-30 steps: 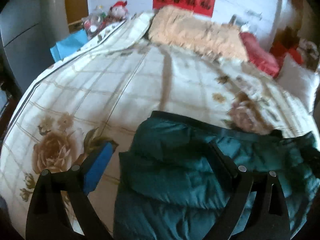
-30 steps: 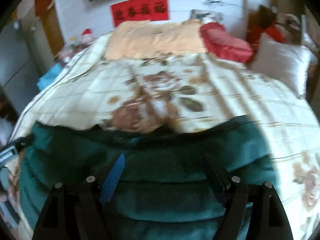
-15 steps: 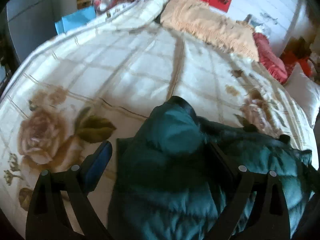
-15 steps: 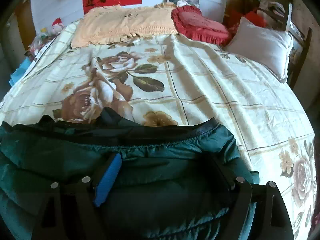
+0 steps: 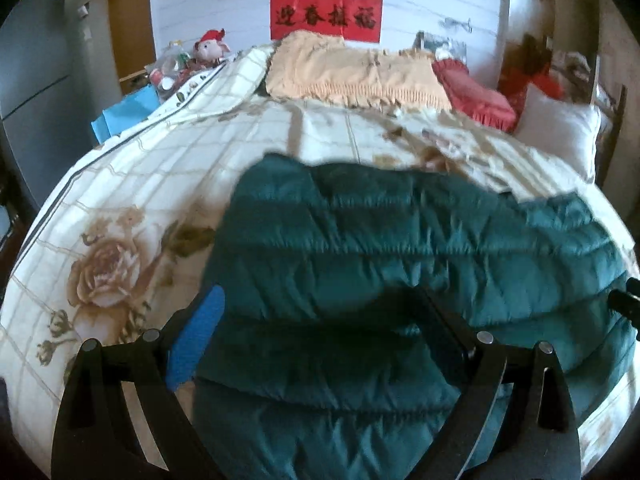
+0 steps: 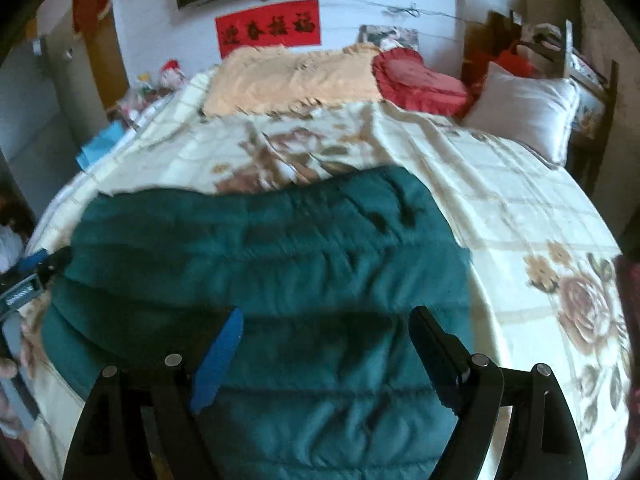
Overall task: Fold large clothes
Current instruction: 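Lay the folded hem down and release it with both tools, then press and square the folded jacket edges with both tools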
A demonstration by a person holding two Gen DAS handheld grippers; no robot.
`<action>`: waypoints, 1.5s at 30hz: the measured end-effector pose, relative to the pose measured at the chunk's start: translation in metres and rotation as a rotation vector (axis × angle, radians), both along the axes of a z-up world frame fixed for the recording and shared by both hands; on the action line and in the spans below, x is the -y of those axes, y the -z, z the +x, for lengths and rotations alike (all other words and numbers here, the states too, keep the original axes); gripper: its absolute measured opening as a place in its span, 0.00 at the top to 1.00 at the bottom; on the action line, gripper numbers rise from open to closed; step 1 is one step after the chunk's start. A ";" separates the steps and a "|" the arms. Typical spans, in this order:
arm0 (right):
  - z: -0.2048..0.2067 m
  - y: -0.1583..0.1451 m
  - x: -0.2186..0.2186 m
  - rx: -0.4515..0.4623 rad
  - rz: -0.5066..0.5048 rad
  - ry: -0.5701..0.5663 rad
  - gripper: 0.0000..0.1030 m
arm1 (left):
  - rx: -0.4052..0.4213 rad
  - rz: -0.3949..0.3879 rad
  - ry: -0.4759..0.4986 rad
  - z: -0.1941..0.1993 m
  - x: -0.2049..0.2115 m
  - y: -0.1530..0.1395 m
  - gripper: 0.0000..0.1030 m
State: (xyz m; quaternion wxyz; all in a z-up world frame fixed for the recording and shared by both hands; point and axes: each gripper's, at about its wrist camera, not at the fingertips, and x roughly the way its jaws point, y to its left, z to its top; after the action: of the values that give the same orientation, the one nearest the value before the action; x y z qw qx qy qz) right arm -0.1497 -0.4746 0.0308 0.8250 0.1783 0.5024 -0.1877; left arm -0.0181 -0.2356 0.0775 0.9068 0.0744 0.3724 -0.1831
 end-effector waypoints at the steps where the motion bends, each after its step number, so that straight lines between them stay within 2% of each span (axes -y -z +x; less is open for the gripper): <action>1: -0.001 0.007 0.002 -0.014 -0.002 0.010 0.20 | -0.007 -0.004 -0.004 0.000 0.000 0.005 0.08; 4: -0.001 0.020 0.003 -0.025 0.004 0.011 0.19 | -0.024 -0.004 -0.005 0.003 0.002 0.015 0.08; 6: 0.002 0.027 0.002 -0.048 -0.014 -0.005 0.15 | -0.020 0.020 -0.001 0.002 0.006 0.019 0.07; 8: 0.003 0.031 0.006 -0.057 0.009 0.004 0.13 | -0.017 0.039 -0.002 0.002 0.008 0.020 0.07; 10: 0.002 0.026 0.009 -0.063 0.028 0.001 0.13 | -0.026 0.041 -0.004 0.002 0.008 0.021 0.07; 14: -0.020 -0.002 0.006 -0.016 0.045 0.019 0.13 | -0.039 0.033 -0.007 0.003 0.007 0.021 0.07; 19: -0.053 -0.024 -0.019 0.016 -0.028 -0.018 0.13 | -0.035 0.030 -0.016 0.004 0.006 0.021 0.07; 23: -0.060 -0.006 -0.023 -0.036 -0.033 -0.013 0.13 | -0.031 0.031 -0.021 0.002 0.006 0.022 0.07; 26: -0.060 0.022 -0.014 -0.051 0.051 0.024 0.13 | -0.026 0.036 -0.022 0.001 0.007 0.022 0.07; 30: -0.059 0.036 -0.011 -0.056 0.075 0.035 0.12 | -0.030 0.034 -0.025 0.000 0.007 0.023 0.07; 33: -0.063 0.026 -0.011 -0.048 0.075 0.031 0.13 | -0.046 0.016 -0.028 -0.002 0.002 0.019 0.07; 39: -0.084 -0.005 -0.011 0.044 0.100 0.076 0.13 | -0.039 -0.004 -0.038 -0.016 -0.016 0.003 0.07; 45: -0.087 -0.008 -0.013 0.077 0.150 0.090 0.13 | -0.025 -0.027 -0.031 -0.037 -0.038 -0.010 0.07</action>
State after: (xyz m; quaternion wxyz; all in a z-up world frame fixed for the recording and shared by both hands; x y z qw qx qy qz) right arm -0.2368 -0.4619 0.0392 0.8187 0.2692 0.4744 -0.1794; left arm -0.0554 -0.1974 0.0876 0.9057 0.0542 0.3823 -0.1751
